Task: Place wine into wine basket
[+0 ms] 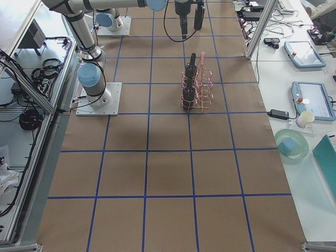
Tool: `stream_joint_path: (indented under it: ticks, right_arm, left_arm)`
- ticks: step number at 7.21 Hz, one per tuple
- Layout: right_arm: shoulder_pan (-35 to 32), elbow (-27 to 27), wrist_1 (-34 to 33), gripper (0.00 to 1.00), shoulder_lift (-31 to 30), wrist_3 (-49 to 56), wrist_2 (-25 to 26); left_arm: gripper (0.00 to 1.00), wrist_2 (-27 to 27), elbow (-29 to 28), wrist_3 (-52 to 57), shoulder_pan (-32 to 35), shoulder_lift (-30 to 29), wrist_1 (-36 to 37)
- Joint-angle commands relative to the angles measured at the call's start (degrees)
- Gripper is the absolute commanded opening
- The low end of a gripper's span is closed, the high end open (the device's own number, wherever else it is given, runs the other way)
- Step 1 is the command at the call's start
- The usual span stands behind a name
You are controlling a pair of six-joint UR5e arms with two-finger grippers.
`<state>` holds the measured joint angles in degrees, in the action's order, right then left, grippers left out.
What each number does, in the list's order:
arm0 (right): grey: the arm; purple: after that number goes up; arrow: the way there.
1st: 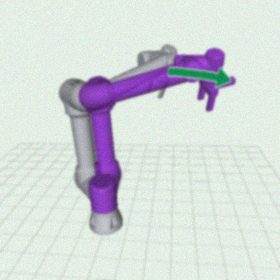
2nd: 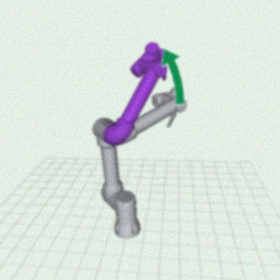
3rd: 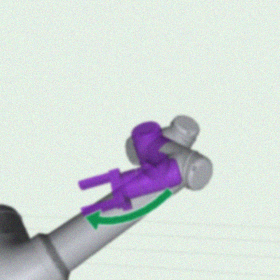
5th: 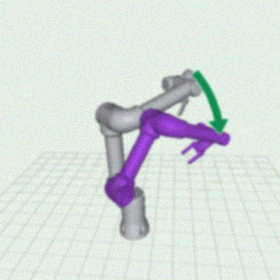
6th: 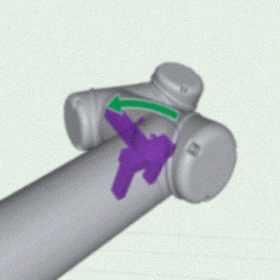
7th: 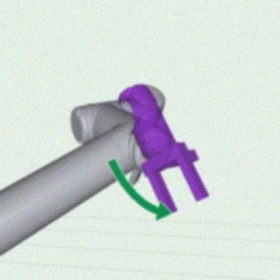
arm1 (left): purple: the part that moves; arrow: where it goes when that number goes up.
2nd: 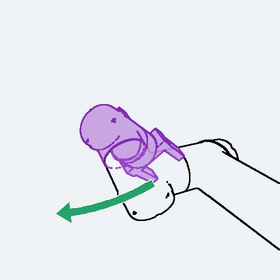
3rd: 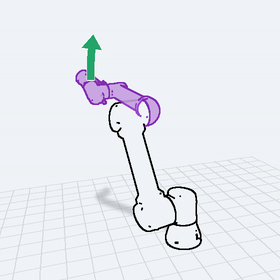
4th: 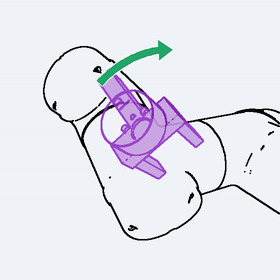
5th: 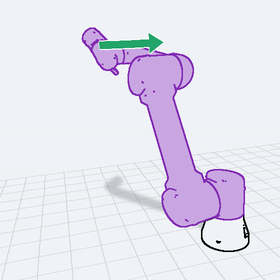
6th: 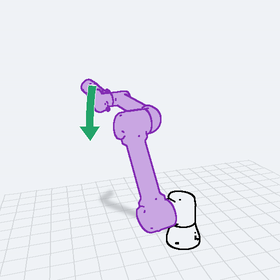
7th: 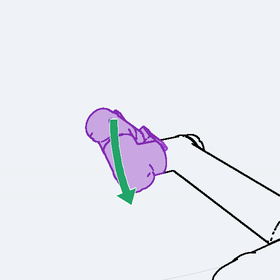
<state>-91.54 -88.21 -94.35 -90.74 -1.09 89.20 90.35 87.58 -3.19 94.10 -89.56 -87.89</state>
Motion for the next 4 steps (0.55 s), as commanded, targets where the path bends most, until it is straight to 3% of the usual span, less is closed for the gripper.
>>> stream_joint_path:
  ticks: [1,4]
  right_arm:
    - [0.05,-0.29,-0.48,1.0,0.13,-0.14,0.1]
    - [-0.04,-0.38,-0.31,1.0,-0.05,-0.31,0.1]
  left_arm:
    - [1.0,0.09,-0.04,0.11,-0.32,0.09,0.0]
    - [1.0,0.18,-0.57,0.12,-0.59,0.09,0.09]
